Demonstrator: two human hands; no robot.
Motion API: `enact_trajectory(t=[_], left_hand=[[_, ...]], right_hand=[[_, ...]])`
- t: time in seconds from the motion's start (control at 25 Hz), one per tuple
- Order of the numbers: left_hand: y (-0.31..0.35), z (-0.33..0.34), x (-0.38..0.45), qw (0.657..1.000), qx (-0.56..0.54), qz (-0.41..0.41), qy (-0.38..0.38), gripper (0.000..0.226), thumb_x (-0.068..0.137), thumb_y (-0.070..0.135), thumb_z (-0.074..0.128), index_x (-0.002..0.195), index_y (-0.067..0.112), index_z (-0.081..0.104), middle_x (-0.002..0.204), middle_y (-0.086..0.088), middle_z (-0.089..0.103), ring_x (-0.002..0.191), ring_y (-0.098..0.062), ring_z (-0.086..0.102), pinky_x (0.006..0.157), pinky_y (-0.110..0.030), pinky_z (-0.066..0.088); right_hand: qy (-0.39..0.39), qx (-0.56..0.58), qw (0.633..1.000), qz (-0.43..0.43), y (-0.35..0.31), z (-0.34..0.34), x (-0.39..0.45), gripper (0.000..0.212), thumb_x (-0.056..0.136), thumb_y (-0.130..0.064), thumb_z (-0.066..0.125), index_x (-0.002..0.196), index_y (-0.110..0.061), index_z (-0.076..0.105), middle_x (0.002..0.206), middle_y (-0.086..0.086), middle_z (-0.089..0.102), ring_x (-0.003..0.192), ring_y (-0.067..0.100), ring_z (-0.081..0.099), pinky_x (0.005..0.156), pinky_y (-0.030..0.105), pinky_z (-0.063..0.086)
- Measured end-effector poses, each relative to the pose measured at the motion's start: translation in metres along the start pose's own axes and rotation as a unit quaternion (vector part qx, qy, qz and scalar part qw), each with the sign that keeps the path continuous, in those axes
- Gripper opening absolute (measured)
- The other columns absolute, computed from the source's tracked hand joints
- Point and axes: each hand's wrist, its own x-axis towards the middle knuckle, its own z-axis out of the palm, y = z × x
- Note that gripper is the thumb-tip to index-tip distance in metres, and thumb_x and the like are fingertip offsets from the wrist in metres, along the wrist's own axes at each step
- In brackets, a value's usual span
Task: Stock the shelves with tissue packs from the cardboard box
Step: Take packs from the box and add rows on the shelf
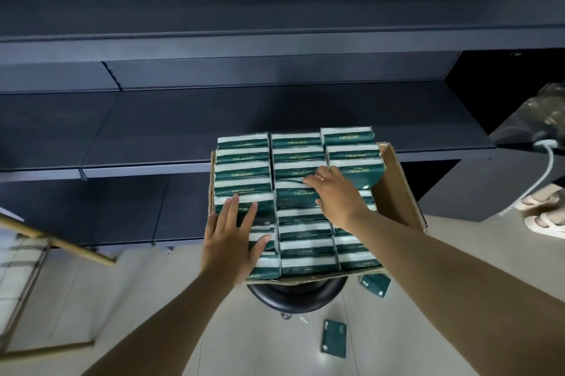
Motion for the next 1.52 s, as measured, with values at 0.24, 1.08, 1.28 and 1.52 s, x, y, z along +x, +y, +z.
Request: enact_trajectory(t=[0.24,1.08,1.28,1.52], left_hand=[[0.011,-0.019,0.000,0.999,0.040,-0.008,-0.022,0.096,0.081,0.068,-0.022,0.148,0.022,0.028,0.153,-0.016,0.027,0.141,-0.032,0.026,0.113,-0.048,0.021],[0.311,-0.341,0.074,0.943,-0.022,0.061,0.326,0.102,0.074,0.068,0.059,0.152,0.020,0.013,0.156,-0.015,0.017,0.144,-0.028,0.013,0.116,-0.042,0.008],[0.360,-0.425,0.109,0.914,-0.013,0.071,0.399,0.100,0.076,0.070,0.056,0.152,0.020,0.013,0.155,-0.016,0.016,0.144,-0.028,0.012,0.117,-0.043,0.008],[0.375,-0.500,0.177,0.885,0.013,0.073,0.460,0.098,0.077,0.069,0.055,0.151,0.021,0.013,0.155,-0.015,0.017,0.143,-0.027,0.014,0.116,-0.041,0.008]], right_hand=[[-0.028,0.030,0.999,0.008,-0.004,-0.004,-0.008,0.049,0.081,0.013,0.049,0.122,-0.014,0.042,0.123,0.009,0.042,0.116,0.028,0.040,0.084,0.034,0.040],[0.232,0.141,0.957,-0.100,0.227,-0.374,-0.178,0.029,0.083,-0.006,0.066,0.109,-0.016,0.058,0.102,0.004,0.057,0.087,0.021,0.054,0.084,0.037,0.045],[0.291,0.142,0.943,-0.083,0.268,-0.464,-0.182,0.028,0.088,-0.011,0.063,0.114,-0.018,0.057,0.102,-0.001,0.053,0.063,0.009,0.049,0.072,0.022,0.037],[0.345,0.135,0.924,-0.091,0.299,-0.535,-0.127,0.028,0.091,-0.016,0.059,0.117,-0.023,0.054,0.108,0.002,0.054,0.075,0.020,0.054,0.083,0.033,0.045]])
